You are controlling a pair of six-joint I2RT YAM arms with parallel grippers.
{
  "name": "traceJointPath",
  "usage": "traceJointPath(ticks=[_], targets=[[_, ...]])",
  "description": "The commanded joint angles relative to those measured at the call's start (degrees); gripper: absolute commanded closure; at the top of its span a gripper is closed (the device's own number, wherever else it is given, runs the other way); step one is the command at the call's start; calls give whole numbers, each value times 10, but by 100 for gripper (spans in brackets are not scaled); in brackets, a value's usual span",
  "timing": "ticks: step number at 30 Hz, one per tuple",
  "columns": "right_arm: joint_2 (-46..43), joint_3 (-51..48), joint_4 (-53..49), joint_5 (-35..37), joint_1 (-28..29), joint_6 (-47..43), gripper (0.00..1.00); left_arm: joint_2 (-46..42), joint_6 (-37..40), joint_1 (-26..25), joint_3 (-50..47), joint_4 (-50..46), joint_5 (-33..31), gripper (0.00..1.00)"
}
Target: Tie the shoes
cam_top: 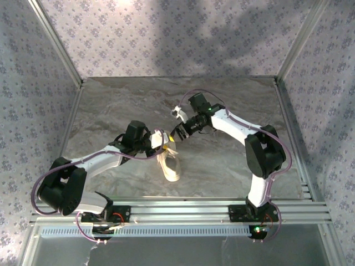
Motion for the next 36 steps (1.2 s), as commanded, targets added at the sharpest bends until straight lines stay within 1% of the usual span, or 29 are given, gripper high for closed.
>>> traceJointPath(ticks=[1,3,5,10,13,20,26,29,31,36], targets=[[12,9,-3,26,-14,62,61,-1,14,-6,10,-7,5,71],[32,17,-12,2,-16,69,61,0,16,-7,11,-11,3,70],[35,10,9,-33,-12,81,58,0,17,-8,13,-15,1,70],[25,-5,19,-53,7,63,51,-1,16,-9,13,-13,1,70],[27,-14,17,-54,13,54,50,0,16,-9,15,-13,1,70],[40,-10,-8,-15,30,35,50,-4,15,-10,16,-13,2,69],[51,-7,-17,-2,37,26,51,-9,11,-10,13,-11,2,69],[57,-7,-18,0,39,24,54,-12,10,-9,13,-12,2,69],[59,-4,-22,3,41,22,58,-14,9,-10,12,-12,2,68],[61,1,-28,9,42,16,79,-21,7,-10,10,-14,2,66]])
